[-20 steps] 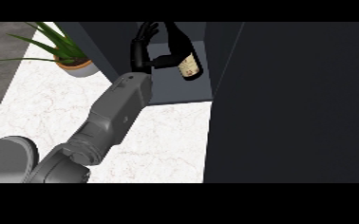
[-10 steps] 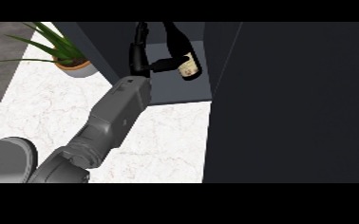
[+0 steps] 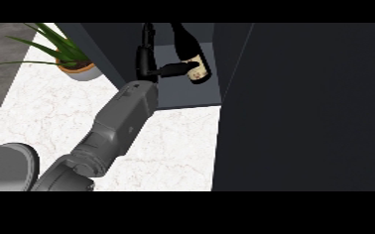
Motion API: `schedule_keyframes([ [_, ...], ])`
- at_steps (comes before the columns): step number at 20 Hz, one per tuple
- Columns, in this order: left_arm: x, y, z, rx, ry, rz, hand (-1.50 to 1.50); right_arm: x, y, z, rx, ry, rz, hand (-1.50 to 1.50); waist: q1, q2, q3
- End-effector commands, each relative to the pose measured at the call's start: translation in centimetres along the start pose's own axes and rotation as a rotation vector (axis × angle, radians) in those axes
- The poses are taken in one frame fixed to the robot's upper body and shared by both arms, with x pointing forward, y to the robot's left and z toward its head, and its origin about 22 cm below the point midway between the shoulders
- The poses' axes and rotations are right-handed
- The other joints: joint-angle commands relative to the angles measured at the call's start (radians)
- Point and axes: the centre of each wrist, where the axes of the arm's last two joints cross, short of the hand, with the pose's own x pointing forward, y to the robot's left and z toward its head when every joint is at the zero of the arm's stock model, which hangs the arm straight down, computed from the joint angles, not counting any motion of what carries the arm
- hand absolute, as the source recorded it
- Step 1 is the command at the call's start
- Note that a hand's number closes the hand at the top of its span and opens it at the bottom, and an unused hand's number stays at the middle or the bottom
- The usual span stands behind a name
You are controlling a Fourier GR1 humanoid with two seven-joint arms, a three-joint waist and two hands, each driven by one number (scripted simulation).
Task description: Pick up the wine, place it into the cabinet and close the cabinet
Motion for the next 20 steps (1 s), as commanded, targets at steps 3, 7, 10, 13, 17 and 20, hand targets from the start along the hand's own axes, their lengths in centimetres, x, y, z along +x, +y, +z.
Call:
schedule_keyframes([
  [3, -0.9, 1.4, 0.3, -0.015, 0.003, 0.007, -1.5, 0.7, 0.4, 0.5, 0.01, -0.006, -0.024, -1.5, 0.009, -0.001, -0.002],
  [7, -1.4, 0.9, 1.1, -0.059, 0.015, 0.054, -1.5, 1.3, 0.0, 1.4, -0.007, -0.007, -0.018, -1.5, 0.014, -0.008, -0.002],
  [10, -2.1, 1.4, 1.8, -0.057, 0.01, 0.054, -1.5, 1.4, 0.1, 1.1, 0.01, -0.012, 0.003, -1.5, 0.009, -0.008, -0.002],
  [13, -1.6, 1.1, 1.4, -0.078, 0.026, 0.096, -1.5, 1.1, 0.5, 1.5, 0.024, 0.002, -0.033, -1.5, 0.008, -0.009, -0.002],
  [17, -2.2, 1.6, 1.9, -0.055, 0.007, 0.147, -1.5, 0.4, 0.5, 0.3, -0.008, 0.0, -0.026, -1.5, 0.015, -0.012, -0.002],
  [20, -1.7, 1.2, 1.5, -0.073, 0.021, 0.191, -1.5, -0.2, 0.0, 1.0, 0.0, 0.003, -0.009, -1.5, 0.024, -0.018, -0.001],
])
